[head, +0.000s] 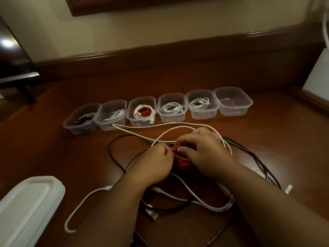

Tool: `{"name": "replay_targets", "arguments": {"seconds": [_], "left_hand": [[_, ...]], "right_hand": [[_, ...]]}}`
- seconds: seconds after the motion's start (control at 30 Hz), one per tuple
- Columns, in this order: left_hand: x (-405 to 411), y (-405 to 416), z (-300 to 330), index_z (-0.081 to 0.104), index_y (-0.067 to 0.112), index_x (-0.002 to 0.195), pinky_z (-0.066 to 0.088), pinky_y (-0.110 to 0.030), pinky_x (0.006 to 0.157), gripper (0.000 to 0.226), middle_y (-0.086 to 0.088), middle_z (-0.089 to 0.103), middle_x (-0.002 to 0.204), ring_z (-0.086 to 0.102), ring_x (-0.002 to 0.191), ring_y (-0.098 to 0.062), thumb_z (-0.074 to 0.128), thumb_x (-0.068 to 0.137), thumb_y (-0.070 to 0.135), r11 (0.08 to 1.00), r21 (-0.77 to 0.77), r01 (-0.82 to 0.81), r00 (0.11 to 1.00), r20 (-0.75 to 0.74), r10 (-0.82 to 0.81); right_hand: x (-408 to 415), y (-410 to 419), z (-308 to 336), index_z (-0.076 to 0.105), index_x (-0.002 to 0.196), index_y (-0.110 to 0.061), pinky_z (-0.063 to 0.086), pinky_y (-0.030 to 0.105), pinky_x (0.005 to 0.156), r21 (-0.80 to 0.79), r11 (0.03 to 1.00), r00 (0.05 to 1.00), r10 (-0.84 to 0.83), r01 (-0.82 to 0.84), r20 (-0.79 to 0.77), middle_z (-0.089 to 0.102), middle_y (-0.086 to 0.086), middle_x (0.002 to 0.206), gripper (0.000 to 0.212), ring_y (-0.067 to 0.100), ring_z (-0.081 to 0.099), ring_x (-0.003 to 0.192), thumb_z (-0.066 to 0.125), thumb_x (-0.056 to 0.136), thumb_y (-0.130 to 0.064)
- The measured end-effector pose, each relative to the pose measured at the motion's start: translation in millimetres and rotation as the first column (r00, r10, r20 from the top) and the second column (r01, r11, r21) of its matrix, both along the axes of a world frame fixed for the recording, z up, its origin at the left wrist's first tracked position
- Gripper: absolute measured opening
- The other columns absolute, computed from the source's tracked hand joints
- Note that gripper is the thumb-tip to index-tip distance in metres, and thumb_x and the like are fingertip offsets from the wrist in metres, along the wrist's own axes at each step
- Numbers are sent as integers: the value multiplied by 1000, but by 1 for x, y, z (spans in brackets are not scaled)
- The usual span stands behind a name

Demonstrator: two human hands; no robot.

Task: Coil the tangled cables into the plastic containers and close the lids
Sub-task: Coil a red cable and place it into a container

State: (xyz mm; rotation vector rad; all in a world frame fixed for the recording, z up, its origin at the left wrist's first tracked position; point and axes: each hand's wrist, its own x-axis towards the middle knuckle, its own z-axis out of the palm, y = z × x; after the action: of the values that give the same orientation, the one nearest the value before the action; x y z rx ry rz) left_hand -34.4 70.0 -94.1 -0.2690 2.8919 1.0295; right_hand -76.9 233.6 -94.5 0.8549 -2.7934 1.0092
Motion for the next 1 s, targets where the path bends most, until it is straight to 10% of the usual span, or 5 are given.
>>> {"name": "replay_targets", "arguments": {"seconds": [0.2,0.43,0.67,1.0], "left_hand": [[2,7,7,64,21,82,42,-35,70,26,2,60,72,54,71,-17,44,95,32,952,292,-91,994,-30,104],[4,13,13,61,20,73,34,-24,53,31,7,57,56,53,47,-3,45,98,11,650,732,-203,975,94,199],[2,8,13,67,20,72,29,-27,55,30,5,58,67,46,56,-8,54,94,38,537,820,-196,981,161,112],[0,11,16,64,13,71,35,-22,54,20,1,57,61,47,55,-11,61,90,17,470,847,-247,967,183,179]], "right_hand": [[-2,0,0,65,108,-51,31,36,100,-149,989,1000,-3,0,-21,47,-20,93,22,10,41,105,62,94,-35],[2,-1,0,64,122,-42,29,38,89,-135,980,965,109,-144,-237,68,-24,100,34,6,44,92,57,91,-33],[-1,1,2,61,127,-40,23,35,90,-17,997,965,71,-77,-254,64,-24,105,40,3,37,92,43,92,-41],[2,2,0,64,115,-47,17,30,90,-84,996,979,8,-26,-204,55,-24,94,24,0,39,97,58,96,-35]]}}
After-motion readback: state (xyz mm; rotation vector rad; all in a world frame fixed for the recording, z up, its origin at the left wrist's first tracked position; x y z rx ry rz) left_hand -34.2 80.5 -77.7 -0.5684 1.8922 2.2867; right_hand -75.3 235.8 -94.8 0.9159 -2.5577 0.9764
